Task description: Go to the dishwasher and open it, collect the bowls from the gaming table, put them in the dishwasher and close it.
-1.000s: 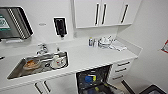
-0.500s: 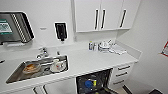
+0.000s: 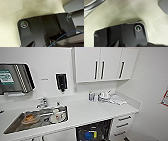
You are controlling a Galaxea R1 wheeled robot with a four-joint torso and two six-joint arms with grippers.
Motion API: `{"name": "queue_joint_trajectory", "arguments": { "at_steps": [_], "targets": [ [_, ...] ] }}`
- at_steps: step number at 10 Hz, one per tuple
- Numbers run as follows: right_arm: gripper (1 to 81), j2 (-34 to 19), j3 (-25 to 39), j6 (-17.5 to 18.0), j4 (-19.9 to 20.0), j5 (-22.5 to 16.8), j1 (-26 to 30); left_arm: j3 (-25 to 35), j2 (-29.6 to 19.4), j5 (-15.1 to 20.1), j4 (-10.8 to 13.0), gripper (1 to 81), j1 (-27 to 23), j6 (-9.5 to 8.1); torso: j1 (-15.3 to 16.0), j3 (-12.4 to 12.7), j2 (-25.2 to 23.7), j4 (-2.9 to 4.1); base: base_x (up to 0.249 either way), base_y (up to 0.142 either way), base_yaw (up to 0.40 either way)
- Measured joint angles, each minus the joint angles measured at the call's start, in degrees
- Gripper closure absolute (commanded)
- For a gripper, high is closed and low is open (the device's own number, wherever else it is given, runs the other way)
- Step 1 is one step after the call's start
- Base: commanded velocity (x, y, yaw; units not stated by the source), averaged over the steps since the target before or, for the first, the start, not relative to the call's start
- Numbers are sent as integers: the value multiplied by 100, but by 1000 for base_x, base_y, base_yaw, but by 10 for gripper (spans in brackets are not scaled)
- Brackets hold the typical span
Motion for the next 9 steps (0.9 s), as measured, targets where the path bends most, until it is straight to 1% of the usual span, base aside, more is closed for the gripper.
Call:
{"name": "queue_joint_trajectory", "arguments": {
  "at_steps": [1,2,5,6,9],
  "targets": [
    [10,9,-22,-15,0,23,1,-6,5,-45,0,10,4,0,92,-78,-149,-2,0,0,0],
    [10,11,-20,-15,0,26,1,-13,5,-72,0,10,2,0,190,-223,-304,-2,0,0,0],
    [10,146,-22,-22,0,33,80,-17,13,-105,-2,10,0,0,564,-758,-888,0,0,0,0],
    [10,162,-22,-22,0,30,83,-17,13,-105,-2,10,-5,0,666,-854,-1047,-2,0,0,0],
    [10,151,-35,-15,6,34,98,-20,16,-106,-2,10,-16,0,977,-929,-1537,-2,0,0,0]
  ]
}}
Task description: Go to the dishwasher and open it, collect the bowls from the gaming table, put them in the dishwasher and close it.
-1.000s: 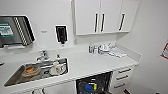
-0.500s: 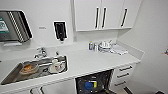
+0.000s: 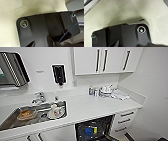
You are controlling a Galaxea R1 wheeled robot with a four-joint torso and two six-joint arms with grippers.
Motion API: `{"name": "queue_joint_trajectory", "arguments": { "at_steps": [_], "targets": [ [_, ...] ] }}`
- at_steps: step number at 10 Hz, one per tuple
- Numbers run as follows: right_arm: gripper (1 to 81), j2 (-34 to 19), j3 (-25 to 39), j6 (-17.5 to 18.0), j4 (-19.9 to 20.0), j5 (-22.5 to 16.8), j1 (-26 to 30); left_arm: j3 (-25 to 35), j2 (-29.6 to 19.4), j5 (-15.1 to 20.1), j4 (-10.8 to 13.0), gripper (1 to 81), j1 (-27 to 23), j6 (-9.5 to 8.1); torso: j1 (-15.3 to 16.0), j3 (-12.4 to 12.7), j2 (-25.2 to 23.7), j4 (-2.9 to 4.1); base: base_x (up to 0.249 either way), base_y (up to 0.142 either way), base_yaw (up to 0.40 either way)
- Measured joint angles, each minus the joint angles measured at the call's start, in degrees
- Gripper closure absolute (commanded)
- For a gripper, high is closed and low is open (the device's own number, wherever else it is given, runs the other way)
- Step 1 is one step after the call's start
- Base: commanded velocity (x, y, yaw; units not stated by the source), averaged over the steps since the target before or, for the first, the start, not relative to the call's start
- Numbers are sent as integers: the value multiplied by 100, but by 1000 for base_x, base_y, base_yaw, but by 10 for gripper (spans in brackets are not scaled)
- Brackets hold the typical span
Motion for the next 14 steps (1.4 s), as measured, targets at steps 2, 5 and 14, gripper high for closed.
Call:
{"name": "queue_joint_trajectory", "arguments": {
  "at_steps": [2,5,14],
  "targets": [
    [10,20,-21,26,7,-11,124,-2,-2,-16,0,10,0,0,70,-5,-101,0,0,0,0],
    [10,268,-83,152,176,-55,556,-2,-5,-13,-2,10,16,0,74,-5,-101,0,0,0,0],
    [10,948,-1057,139,1187,-638,1480,-2,-83,-22,-20,10,110,0,78,-13,-101,0,0,0,0]
  ]
}}
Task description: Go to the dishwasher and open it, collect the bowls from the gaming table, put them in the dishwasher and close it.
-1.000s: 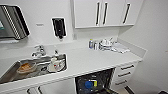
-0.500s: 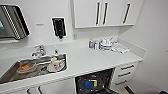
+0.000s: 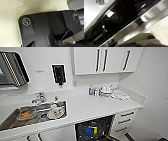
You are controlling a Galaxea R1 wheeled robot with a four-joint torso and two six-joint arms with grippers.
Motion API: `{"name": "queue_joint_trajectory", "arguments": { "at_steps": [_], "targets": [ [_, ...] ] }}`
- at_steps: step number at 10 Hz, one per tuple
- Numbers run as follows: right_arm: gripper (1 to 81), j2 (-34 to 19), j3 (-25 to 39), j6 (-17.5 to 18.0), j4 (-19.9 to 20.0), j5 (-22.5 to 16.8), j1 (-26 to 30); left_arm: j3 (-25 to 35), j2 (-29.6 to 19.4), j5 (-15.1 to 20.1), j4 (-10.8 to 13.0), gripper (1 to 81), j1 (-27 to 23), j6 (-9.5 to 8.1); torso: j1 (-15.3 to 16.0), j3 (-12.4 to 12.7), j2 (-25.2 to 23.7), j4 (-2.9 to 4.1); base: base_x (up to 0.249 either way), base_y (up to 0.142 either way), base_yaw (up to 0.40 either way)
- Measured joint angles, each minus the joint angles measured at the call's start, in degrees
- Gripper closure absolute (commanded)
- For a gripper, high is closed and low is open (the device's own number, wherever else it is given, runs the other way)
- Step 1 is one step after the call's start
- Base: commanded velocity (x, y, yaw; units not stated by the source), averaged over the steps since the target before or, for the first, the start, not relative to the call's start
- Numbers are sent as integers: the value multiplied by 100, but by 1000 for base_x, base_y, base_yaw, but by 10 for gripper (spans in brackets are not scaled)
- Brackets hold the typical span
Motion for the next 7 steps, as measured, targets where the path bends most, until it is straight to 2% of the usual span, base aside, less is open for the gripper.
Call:
{"name": "queue_joint_trajectory", "arguments": {
  "at_steps": [3,4,6,7],
  "targets": [
    [10,-238,334,-139,422,-146,610,0,-16,0,-2,10,-2,-2,-2,-2,0,0,0,0,0],
    [10,-304,439,5,538,-2,918,0,-16,0,-2,10,2,-2,-2,-2,0,0,0,0,0],
    [10,-813,965,107,848,383,1822,0,-5,1,-2,10,-2,-2,2,-5,0,0,0,0,0],
    [10,-1028,1265,107,986,397,2161,0,9,1,-2,10,-2,-2,5,-5,2,0,0,0,0]
  ]
}}
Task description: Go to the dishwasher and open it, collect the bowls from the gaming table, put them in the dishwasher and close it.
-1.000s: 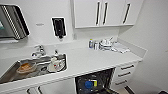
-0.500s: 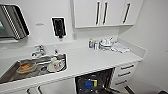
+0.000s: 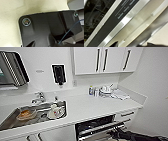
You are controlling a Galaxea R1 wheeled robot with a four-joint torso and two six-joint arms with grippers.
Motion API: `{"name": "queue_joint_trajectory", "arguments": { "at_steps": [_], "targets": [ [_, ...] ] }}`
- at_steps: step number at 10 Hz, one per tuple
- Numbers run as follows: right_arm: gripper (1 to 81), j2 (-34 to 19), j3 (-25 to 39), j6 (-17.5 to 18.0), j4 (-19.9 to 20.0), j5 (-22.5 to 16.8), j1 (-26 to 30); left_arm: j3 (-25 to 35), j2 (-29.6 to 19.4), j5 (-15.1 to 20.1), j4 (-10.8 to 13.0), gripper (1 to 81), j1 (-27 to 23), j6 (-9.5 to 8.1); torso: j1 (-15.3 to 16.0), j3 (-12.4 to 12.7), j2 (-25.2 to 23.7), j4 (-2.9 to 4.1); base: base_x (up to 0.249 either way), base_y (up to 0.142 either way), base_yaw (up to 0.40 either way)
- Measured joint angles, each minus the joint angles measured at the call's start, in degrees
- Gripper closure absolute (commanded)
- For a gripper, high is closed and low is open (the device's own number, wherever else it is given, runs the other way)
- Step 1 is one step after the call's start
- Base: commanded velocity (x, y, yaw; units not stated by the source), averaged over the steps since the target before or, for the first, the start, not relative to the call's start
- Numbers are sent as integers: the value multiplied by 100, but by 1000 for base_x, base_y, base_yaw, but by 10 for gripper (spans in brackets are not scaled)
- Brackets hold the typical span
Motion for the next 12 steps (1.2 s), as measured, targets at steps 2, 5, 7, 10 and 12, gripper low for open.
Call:
{"name": "queue_joint_trajectory", "arguments": {
  "at_steps": [2,5,7,10,12],
  "targets": [
    [10,-290,778,0,325,-33,313,0,39,7,0,10,2,0,0,0,0,0,0,0,0],
    [10,-612,1436,-37,497,-102,325,-24,59,-1,0,10,2,0,2,0,0,0,0,0,0],
    [10,-679,1406,-249,505,-113,-130,-77,151,0,0,10,2,0,2,0,0,0,0,0,0],
    [10,-695,1053,-786,505,59,-1545,-171,215,-34,0,10,2,0,2,0,0,0,0,0,0],
    [10,-666,723,-1182,502,363,-2531,-174,215,-39,2,10,5,2,2,0,-2,0,0,0,0]
  ]
}}
